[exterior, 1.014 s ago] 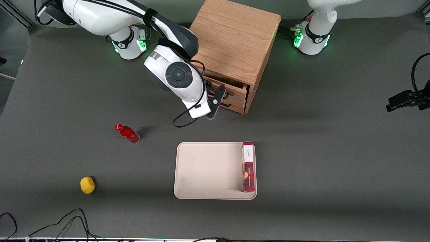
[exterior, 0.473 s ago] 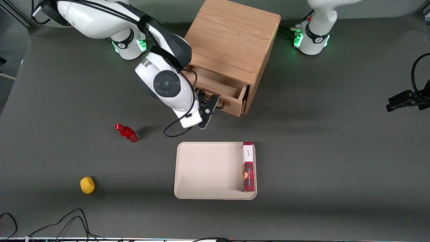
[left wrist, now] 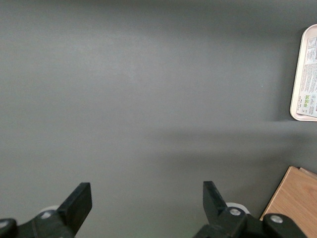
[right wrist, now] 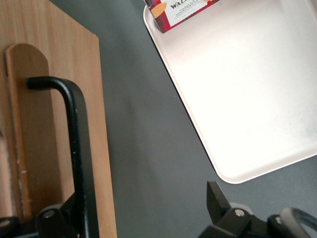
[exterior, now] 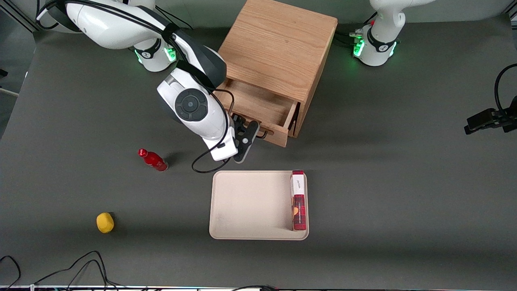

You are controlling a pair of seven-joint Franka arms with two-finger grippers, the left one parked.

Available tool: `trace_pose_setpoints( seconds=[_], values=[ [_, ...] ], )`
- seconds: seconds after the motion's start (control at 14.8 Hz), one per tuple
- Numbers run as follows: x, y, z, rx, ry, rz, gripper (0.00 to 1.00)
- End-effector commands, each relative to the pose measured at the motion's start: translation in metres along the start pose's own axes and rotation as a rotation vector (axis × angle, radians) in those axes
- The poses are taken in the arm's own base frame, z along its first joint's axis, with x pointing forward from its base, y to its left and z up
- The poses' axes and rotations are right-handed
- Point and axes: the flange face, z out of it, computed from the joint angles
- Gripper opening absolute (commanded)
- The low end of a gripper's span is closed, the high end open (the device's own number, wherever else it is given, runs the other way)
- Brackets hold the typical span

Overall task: Open upper drawer
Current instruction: 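Pull the upper drawer outward by its handle with the right gripper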

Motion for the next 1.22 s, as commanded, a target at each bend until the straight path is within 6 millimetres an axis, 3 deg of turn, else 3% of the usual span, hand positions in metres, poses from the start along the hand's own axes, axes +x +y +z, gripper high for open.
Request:
trace_pose_setpoints(
  seconds=[0.0,0.68,1.15],
  values=[
    [0.004,0.019,-0.002,-0.016,0.019,-0.01,1.0],
    [-0.004,0.045,-0.017,-0.039,0.034,-0.027,1.0],
    [-0.016,0.082,-0.029,-0.065,0.057,-0.055,1.0]
  ],
)
